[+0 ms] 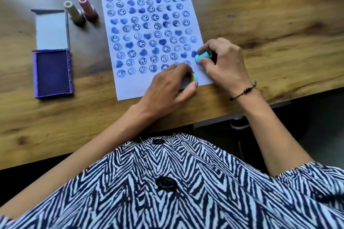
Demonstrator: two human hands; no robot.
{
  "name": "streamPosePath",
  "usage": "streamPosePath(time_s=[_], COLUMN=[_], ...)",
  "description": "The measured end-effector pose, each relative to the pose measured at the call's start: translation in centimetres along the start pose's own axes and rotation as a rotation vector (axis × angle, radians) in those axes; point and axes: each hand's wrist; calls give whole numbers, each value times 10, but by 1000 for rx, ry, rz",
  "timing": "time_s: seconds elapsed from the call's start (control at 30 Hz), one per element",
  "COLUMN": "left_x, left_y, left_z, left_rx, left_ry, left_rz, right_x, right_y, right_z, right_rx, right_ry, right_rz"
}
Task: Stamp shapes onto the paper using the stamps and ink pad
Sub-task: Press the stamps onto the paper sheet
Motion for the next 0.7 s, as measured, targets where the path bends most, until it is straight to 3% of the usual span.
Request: streamPosePath(time_s=[0.33,0.7], left_x=[1,0], left_y=[1,1], left_z=[0,2], left_rx=[-51,-96], left_ry=[-23,-28], left_rz=[-69,-154], right_x=[12,9], right_y=[8,11], right_z=[4,4], right_rx=[-100,-132], right_ry=[116,176], right_rz=[-299,-372])
Point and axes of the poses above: each hand's wrist, its own z-axis towards the middle knuckle, its own x-axis out of the palm, y = z × x, and after that the axes turned 12 degrees about -x, right-handed
